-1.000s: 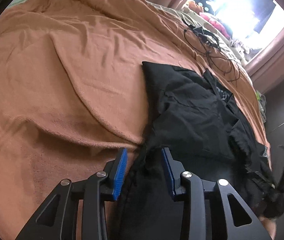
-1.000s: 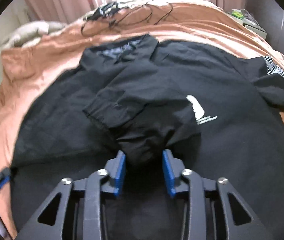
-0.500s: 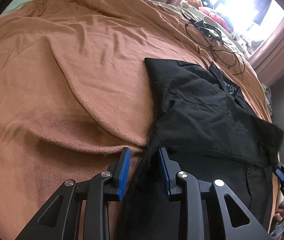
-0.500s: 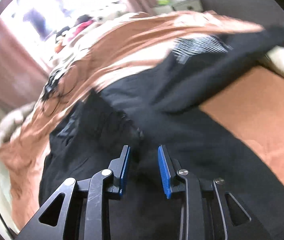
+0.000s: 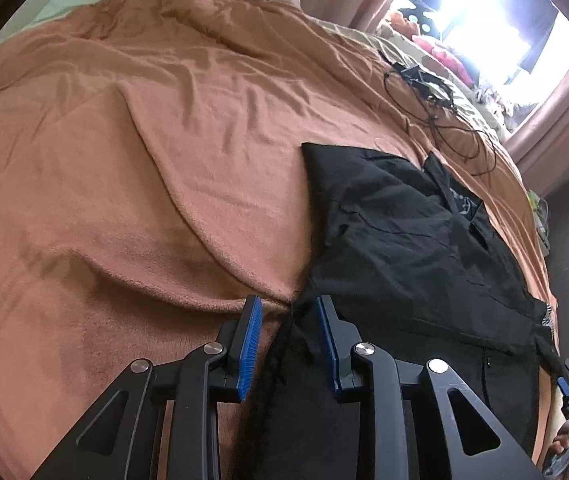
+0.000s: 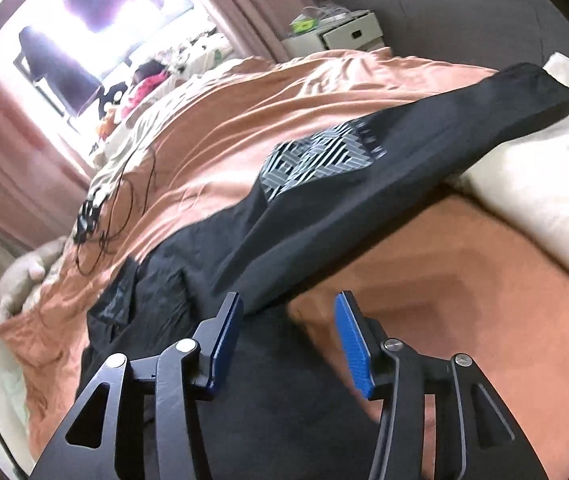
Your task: Fold large clothes
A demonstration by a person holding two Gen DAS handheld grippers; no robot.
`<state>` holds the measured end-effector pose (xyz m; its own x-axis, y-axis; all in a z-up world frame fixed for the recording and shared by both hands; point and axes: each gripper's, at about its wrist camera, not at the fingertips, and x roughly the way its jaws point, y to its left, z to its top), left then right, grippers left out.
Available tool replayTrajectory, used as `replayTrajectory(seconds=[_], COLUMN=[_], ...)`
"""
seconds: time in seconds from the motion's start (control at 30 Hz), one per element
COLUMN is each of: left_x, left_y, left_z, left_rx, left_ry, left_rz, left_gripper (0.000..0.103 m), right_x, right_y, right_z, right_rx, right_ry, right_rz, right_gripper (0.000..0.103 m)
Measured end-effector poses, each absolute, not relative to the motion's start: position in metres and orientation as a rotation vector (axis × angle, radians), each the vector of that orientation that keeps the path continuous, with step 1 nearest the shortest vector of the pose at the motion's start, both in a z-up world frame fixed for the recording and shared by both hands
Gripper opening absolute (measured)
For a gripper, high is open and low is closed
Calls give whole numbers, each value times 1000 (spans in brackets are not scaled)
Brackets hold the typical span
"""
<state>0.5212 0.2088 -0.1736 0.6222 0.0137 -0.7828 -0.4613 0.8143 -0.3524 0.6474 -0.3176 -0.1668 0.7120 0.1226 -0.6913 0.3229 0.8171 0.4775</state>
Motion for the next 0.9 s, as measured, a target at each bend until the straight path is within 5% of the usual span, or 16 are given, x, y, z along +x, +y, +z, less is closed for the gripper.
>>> replayTrajectory(seconds=[0.17,0.37,0.9], left_x=[519,518,511], left_y=[196,176,164], left_z=[-166,-159,-152], left_rx=[-528,-441,-344], left_ry=[875,875,881], left_rz=[281,254,241], left_gripper=[31,47,48], right_x=[648,657,657], right_y=[-357,-397,-453], right_z=[-177,-184,-202], right_rx=[671,761,1009], right_ry=[771,756,616], right_rz=[-139,-139,-175], right_gripper=[49,49,49])
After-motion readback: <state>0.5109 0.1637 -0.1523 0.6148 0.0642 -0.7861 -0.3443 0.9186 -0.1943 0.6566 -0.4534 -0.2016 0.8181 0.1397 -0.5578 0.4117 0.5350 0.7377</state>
